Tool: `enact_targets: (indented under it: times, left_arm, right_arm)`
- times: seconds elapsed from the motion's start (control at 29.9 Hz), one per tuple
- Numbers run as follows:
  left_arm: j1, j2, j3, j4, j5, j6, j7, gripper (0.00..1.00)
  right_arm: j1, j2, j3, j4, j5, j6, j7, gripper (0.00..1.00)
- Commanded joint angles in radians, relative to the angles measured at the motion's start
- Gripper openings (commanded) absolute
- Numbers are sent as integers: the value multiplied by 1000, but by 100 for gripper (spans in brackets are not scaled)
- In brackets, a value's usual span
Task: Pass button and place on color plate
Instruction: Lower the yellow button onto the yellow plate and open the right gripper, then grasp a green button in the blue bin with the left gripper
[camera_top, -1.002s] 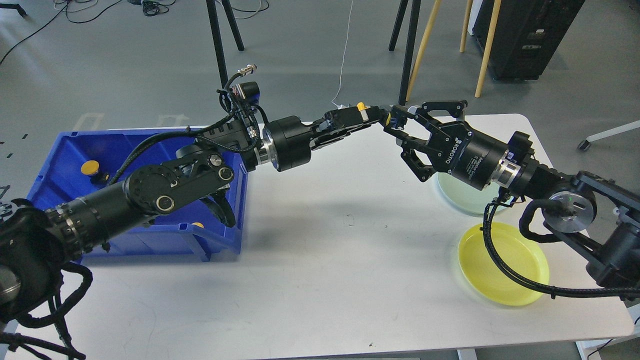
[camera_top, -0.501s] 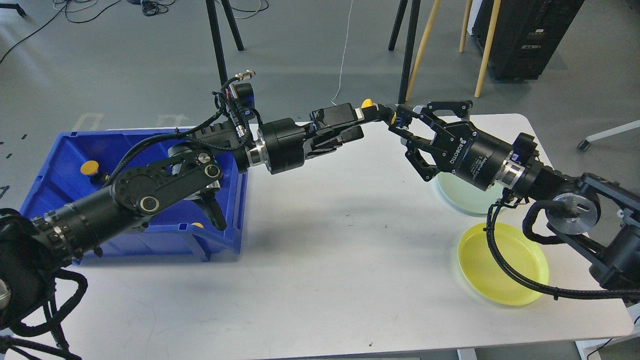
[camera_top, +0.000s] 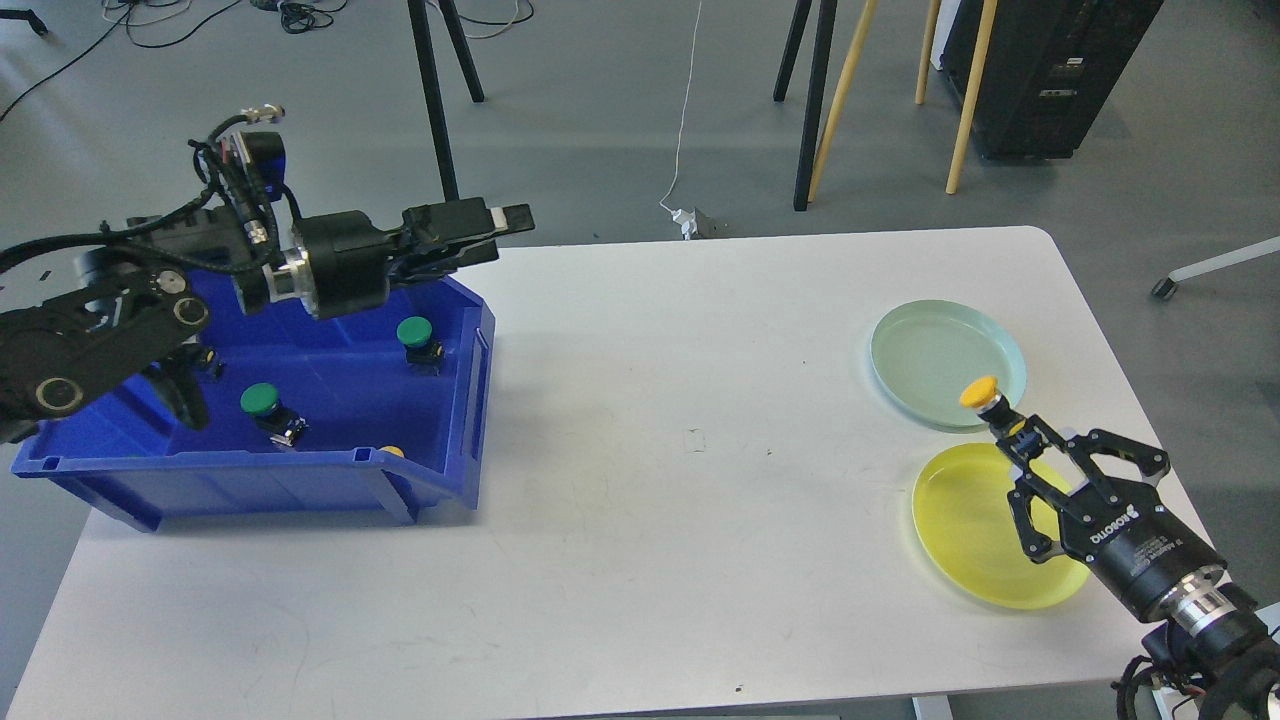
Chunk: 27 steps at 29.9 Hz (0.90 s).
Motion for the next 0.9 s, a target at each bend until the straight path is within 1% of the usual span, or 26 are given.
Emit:
enact_targets:
  times: [0.0, 0.03, 0.07, 0.1, 0.13, 0.17, 0.2, 0.23, 0.27, 0.47, 0.67, 0.87]
  left_arm:
    - [-19, 53, 27, 11, 362, -2, 0, 92]
    - [-14, 69, 29, 11, 452, -2, 0, 92]
    - [-8, 79, 32, 11, 521, -2, 0, 92]
    - [-4, 86, 39, 15, 582, -2, 0, 92]
    - [-5, 90, 45, 23, 616, -2, 0, 92]
    - [-5, 90, 53, 38, 630, -2, 0, 92]
    - [-2, 90, 64, 55, 632, -2, 0, 92]
    - [3, 90, 79, 66, 632, -2, 0, 92]
    - [7, 89, 97, 76, 633, -2, 0, 92]
    - [18, 70, 164, 182, 630, -2, 0, 92]
    - [36, 3, 188, 313, 629, -2, 0, 92]
    - [38, -43, 188, 351, 617, -2, 0, 92]
  right_arm:
    - [-49, 32, 1, -1, 16, -10, 0, 0]
    - [-54, 41, 3, -1, 16, -12, 0, 1]
    - [-59, 49, 4, -3, 16, -12, 0, 6]
    - [-63, 57, 7, -4, 16, -10, 2, 19]
    - [-68, 61, 7, -6, 16, -10, 3, 36]
    - [-74, 66, 9, -4, 16, -6, 9, 74]
    - [-80, 70, 12, -4, 16, -3, 9, 100]
    - [-85, 74, 13, -1, 16, 7, 12, 94]
    - [-88, 74, 16, -1, 16, 23, 15, 99]
    - [-92, 58, 90, 28, 30, 24, 12, 99]
    - [-94, 37, 180, 59, 30, 24, 9, 99]
    - [-91, 37, 196, 59, 30, 24, 9, 99]
